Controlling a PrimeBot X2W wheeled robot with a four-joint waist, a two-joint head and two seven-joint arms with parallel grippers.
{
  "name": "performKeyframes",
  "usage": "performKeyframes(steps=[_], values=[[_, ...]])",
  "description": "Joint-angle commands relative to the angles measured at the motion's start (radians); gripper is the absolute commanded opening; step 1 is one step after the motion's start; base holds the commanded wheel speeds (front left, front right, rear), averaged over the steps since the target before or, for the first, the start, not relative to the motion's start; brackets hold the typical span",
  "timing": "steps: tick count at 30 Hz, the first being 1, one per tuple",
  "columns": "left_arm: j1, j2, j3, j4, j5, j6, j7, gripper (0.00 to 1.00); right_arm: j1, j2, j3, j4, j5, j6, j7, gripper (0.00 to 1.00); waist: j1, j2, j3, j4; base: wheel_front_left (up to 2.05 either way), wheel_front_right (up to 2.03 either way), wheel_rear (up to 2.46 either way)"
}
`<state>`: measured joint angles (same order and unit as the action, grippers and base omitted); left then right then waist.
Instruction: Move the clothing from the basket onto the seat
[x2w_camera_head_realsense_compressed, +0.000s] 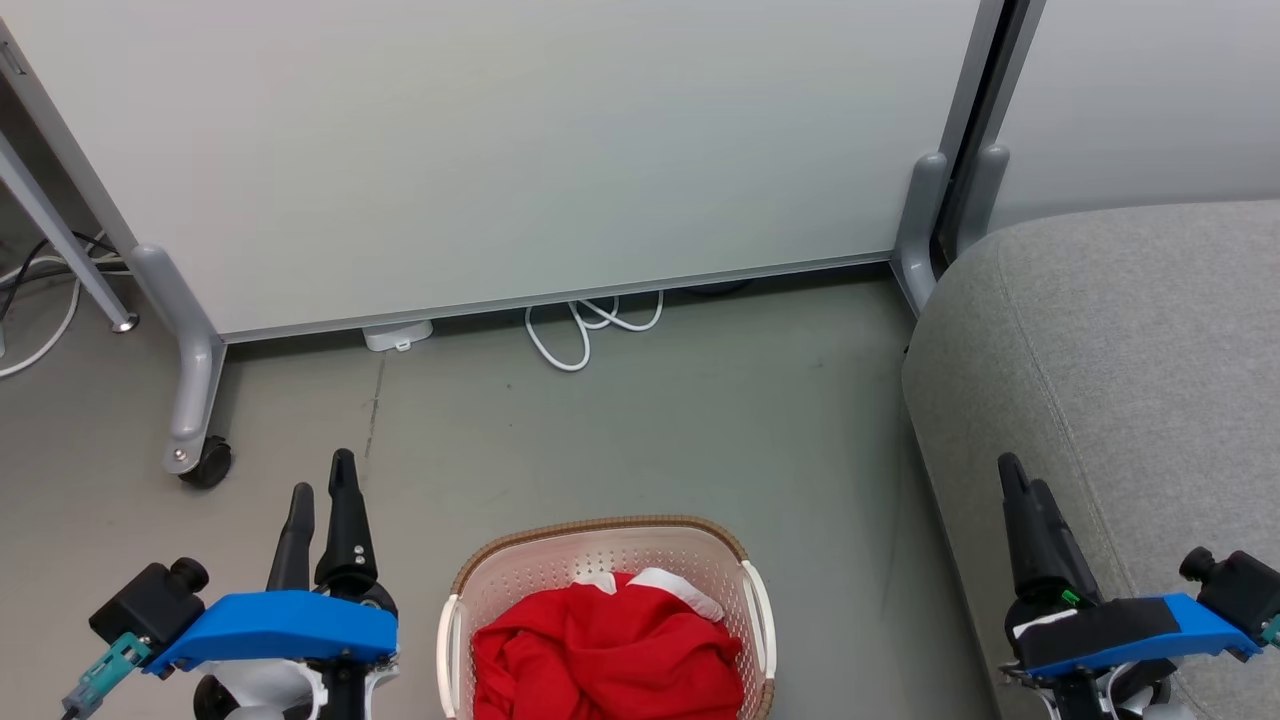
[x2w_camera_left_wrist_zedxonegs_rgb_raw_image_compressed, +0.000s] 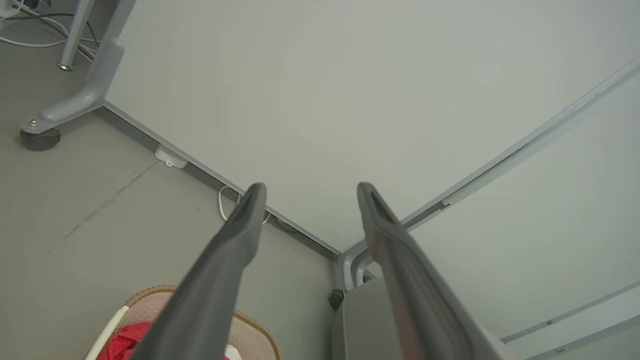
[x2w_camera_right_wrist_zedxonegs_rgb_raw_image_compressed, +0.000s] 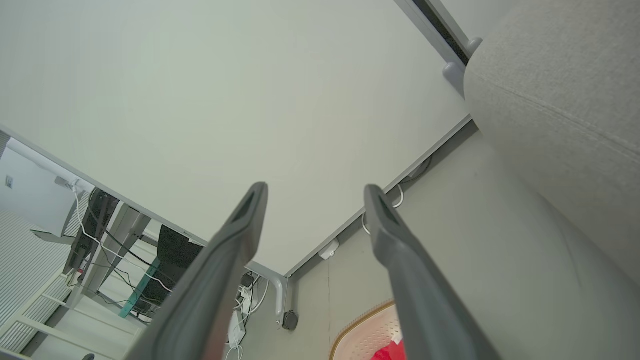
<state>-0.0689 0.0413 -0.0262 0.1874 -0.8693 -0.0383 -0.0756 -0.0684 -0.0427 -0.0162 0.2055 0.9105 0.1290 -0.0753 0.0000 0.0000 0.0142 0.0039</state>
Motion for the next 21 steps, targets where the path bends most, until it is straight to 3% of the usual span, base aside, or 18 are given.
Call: performKeyframes(steps=[1, 7, 8, 21], values=[[-0.028, 0.008, -0.01, -0.015, 0.038, 0.004, -0.011, 1.0, -0.022, -0.006, 0.005, -0.009, -0.035, 0.001, -0.011, 1.0, 0.0, 0.0, 0.0, 0.0, 0.0, 0.0, 0.0], [-0.028, 0.008, -0.025, -0.006, 0.117, 0.01, -0.03, 1.0, -0.022, -0.007, 0.015, 0.0, -0.114, 0.001, -0.03, 1.0, 0.0, 0.0, 0.001, 0.001, 0.0, 0.0, 0.0], [-0.031, 0.009, -0.041, -0.002, 0.187, 0.013, -0.047, 1.0, -0.023, -0.007, 0.023, 0.006, -0.181, 0.002, -0.047, 1.0, 0.0, 0.0, 0.003, 0.002, 0.0, 0.0, 0.0], [-0.032, 0.009, -0.066, 0.004, 0.311, 0.022, -0.078, 1.0, -0.023, -0.008, 0.035, 0.013, -0.296, 0.002, -0.078, 1.0, 0.0, 0.0, 0.004, 0.003, 0.0, 0.0, 0.0]])
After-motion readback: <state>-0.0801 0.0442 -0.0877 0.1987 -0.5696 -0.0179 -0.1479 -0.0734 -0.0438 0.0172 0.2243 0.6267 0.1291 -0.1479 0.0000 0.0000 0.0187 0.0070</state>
